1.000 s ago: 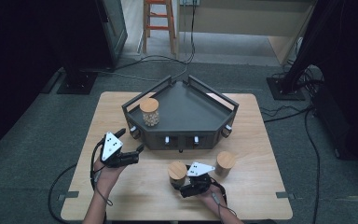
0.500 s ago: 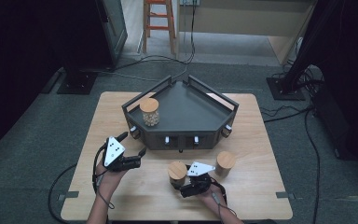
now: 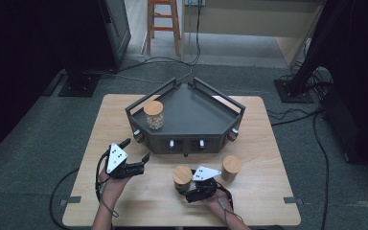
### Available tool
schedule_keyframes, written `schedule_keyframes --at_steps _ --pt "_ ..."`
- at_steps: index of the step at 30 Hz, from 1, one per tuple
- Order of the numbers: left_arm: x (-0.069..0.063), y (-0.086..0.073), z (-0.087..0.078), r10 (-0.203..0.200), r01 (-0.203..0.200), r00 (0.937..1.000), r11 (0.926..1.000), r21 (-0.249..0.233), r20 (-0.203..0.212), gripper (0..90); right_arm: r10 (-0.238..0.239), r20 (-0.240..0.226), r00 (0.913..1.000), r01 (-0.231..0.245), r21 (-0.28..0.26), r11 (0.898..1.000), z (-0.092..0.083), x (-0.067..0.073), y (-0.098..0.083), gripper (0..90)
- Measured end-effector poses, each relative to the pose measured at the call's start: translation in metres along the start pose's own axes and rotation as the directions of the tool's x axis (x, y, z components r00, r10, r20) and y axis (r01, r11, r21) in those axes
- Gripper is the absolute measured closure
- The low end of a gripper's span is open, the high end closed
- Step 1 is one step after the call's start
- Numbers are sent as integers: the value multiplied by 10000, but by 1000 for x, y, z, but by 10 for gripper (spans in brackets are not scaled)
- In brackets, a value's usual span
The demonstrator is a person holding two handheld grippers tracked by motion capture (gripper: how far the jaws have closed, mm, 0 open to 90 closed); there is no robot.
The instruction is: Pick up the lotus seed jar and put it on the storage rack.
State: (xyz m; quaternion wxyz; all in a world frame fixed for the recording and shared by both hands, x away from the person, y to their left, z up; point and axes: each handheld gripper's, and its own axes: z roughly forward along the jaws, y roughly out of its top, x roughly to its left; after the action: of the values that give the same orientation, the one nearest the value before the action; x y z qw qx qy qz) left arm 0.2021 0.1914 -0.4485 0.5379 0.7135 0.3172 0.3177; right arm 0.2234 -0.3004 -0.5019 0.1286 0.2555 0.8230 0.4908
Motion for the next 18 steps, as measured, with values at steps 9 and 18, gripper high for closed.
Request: schedule_keyframes --at_steps 9,18 --pt "-3 -8 -4 -141 142 9999 9999 28 -61 117 -27 -22 10000 27 -63 10000 -1 0 -1 156" --pt "-7 -18 -10 -235 236 9996 9997 65 -122 118 -50 -18 10000 50 -67 10000 -1 0 -1 156"
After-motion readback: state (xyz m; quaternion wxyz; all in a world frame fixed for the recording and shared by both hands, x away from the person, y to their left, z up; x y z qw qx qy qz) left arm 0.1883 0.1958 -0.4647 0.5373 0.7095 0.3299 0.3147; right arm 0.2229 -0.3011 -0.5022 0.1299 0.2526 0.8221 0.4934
